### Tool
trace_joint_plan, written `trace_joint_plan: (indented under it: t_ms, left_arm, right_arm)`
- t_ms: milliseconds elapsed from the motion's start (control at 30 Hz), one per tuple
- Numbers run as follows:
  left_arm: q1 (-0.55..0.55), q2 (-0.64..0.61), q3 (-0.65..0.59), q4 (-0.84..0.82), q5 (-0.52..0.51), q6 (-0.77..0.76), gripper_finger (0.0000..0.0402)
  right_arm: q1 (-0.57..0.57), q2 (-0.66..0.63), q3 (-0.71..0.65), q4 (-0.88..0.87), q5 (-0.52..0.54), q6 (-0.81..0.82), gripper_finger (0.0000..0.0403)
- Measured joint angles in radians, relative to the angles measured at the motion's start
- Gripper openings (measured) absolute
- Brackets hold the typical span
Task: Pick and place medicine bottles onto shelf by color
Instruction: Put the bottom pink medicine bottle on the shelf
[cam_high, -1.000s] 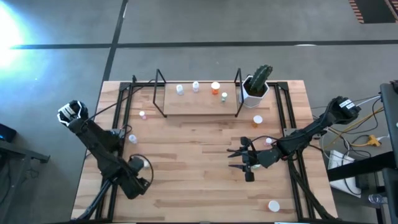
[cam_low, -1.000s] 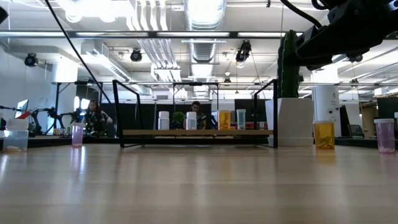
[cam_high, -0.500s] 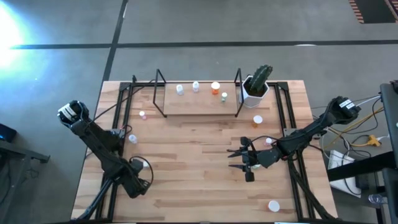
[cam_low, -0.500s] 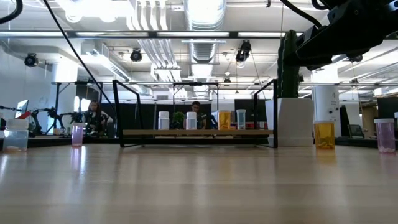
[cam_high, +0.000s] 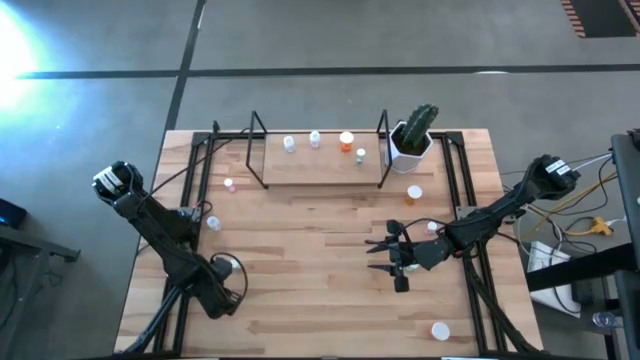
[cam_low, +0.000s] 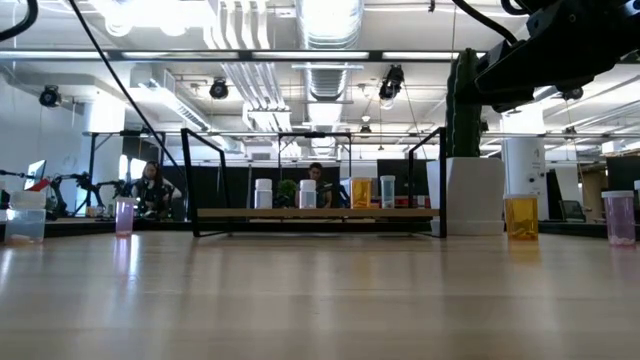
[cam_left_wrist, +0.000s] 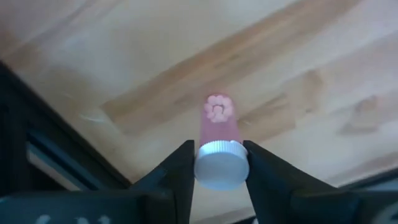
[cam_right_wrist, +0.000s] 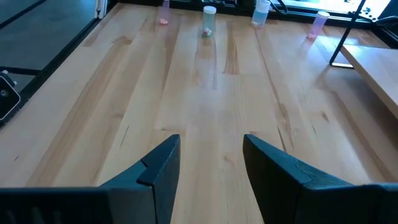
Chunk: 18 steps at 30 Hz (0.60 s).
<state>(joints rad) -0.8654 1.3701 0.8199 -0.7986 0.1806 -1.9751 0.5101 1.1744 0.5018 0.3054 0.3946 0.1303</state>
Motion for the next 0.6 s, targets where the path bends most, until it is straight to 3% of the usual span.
trace_joint_plan:
  t_ms: [300, 600]
  left_arm:
    - [0.061, -0.002, 0.075, 0.038, -0.009, 0.124, 0.0098]
    - [0.339, 0.088, 0.273, 0.005, 0.038, 0.668, 0.0099]
  right_arm:
    - [0.000, 0.000, 0.000, 0.002, 0.000, -0.006, 0.0166]
    - [0.000, 0.000, -0.001, 0.026, 0.000, -0.029, 0.0166]
